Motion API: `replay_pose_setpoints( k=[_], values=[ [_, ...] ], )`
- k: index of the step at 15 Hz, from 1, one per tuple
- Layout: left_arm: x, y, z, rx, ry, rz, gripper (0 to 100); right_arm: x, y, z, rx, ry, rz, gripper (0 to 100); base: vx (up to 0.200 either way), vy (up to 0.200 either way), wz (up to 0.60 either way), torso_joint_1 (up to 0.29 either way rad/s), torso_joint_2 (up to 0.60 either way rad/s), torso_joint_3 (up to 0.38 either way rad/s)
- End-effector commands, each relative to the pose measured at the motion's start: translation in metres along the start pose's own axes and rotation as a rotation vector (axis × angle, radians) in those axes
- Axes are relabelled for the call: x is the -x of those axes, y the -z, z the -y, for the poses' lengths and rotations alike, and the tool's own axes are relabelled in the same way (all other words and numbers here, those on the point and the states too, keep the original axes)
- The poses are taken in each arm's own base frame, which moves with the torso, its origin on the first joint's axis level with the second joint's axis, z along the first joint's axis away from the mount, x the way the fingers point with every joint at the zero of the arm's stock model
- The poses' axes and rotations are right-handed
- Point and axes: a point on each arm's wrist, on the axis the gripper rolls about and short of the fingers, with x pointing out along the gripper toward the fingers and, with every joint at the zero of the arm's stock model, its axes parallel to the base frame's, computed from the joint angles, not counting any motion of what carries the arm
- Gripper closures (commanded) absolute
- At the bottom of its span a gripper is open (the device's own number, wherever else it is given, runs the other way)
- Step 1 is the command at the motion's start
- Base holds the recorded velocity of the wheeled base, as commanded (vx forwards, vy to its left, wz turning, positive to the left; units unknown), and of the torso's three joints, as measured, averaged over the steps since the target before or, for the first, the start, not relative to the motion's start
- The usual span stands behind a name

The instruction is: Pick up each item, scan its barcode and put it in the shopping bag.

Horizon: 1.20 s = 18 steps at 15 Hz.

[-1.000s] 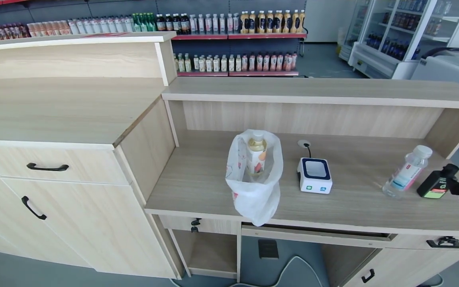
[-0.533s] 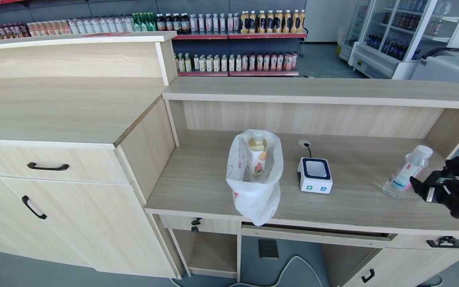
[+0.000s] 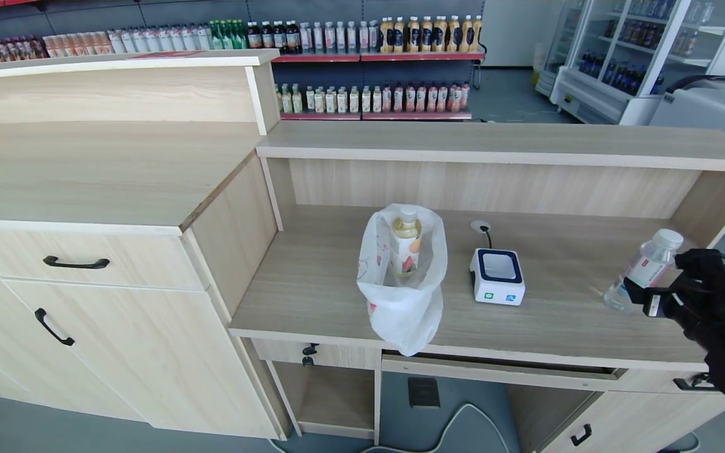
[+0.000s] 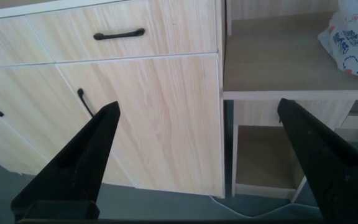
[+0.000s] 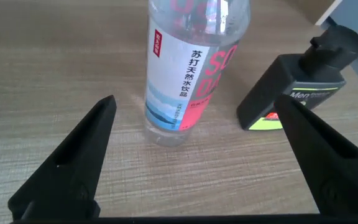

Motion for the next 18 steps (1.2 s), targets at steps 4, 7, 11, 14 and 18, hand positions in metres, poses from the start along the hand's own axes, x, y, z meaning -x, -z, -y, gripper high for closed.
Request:
replay_pose_setpoints(
  k=[4, 7, 11, 14, 18],
  values=[
    [0.0, 0.0, 0.0, 0.001, 0.0, 0.001, 0, -0.02, 0.006, -0.005, 0.019, -0.006, 0.028, 0, 0.0, 0.0, 0.0, 0.0, 0.0, 0.0],
    [0.0, 0.0, 0.0, -0.001, 0.0, 0.001, 0, -0.027, 0.009, -0.012, 0.021, -0.021, 0.039, 0, 0.0, 0.0, 0.0, 0.0, 0.0, 0.0],
    [0.0, 0.0, 0.0, -0.001, 0.0, 0.001, 0, -0.039, 0.01, -0.014, 0.035, -0.022, 0.064, 0, 0.0, 0.0, 0.0, 0.0, 0.0, 0.0],
    [0.0, 0.0, 0.0, -0.001, 0.0, 0.001, 0, -0.043, 0.011, -0.015, 0.035, -0.023, 0.071, 0, 0.0, 0.0, 0.0, 0.0, 0.0, 0.0],
    [0.0, 0.0, 0.0, 0.001, 0.0, 0.001, 0, -0.046, 0.017, -0.018, 0.033, -0.031, 0.062, 0, 0.0, 0.0, 0.0, 0.0, 0.0, 0.0]
  ],
)
